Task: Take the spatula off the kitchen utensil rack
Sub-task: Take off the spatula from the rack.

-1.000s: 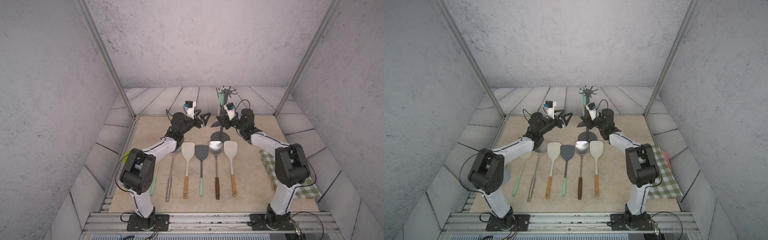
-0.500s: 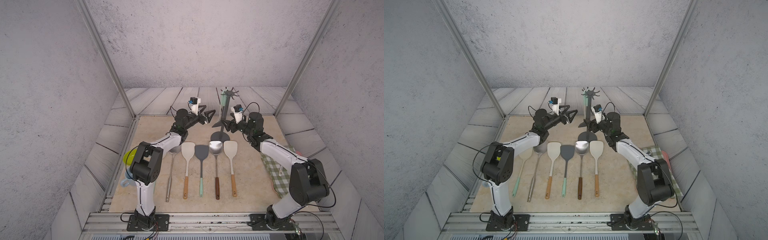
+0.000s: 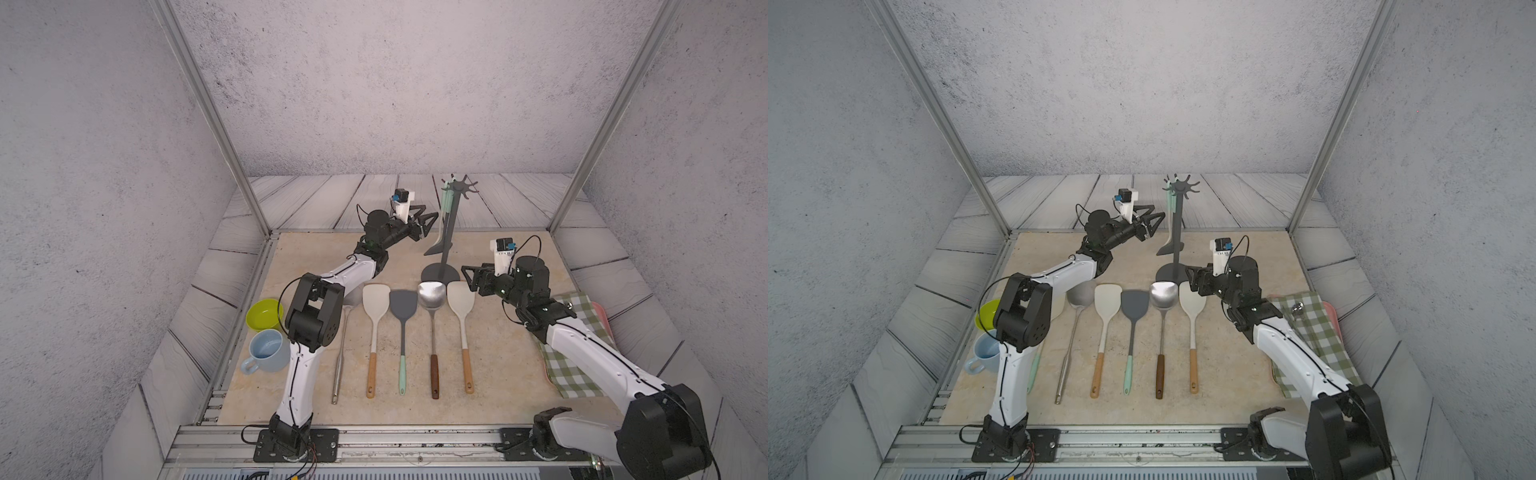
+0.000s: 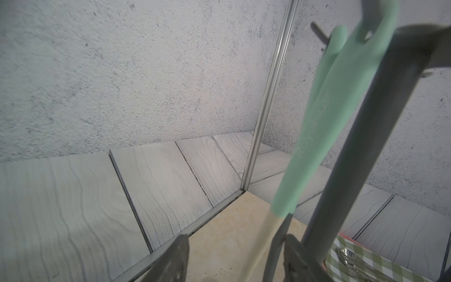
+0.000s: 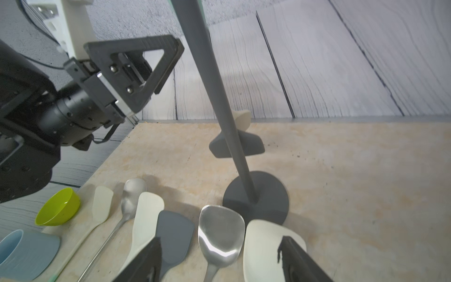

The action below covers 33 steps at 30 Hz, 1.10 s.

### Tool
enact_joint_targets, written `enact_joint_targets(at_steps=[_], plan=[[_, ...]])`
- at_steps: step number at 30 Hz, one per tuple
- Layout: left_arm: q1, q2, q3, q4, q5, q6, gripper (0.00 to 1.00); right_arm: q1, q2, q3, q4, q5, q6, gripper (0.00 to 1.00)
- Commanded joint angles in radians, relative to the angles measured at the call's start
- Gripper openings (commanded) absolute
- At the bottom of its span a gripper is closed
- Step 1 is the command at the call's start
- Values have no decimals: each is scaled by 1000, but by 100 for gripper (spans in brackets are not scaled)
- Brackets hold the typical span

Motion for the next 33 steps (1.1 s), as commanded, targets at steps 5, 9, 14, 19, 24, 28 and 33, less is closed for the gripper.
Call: enact_joint_targets(at_steps=[5, 9, 14, 19, 24, 28, 33], plan=[[-30, 64, 79, -54, -25, 64, 60, -3, -96, -101, -34, -12, 91, 77], [-40, 93, 114, -89, -53, 93, 56, -3, -100, -98, -36, -28, 95, 77], [-45, 124, 162, -112, -72, 101, 49, -3, -93, -110, -16, -51, 105, 77], [-50, 122, 163, -117, -100, 129, 48, -4, -91, -122, -3, -58, 109, 77], [-56, 125, 179, -124, -137, 158, 48, -4, -87, -130, 9, -65, 119, 77], [-69, 131, 204, -139, -161, 186, 46, -4, -82, -134, 21, -75, 125, 77], [-81, 133, 213, -141, -206, 220, 38, -3, -80, -141, 32, -84, 130, 77]])
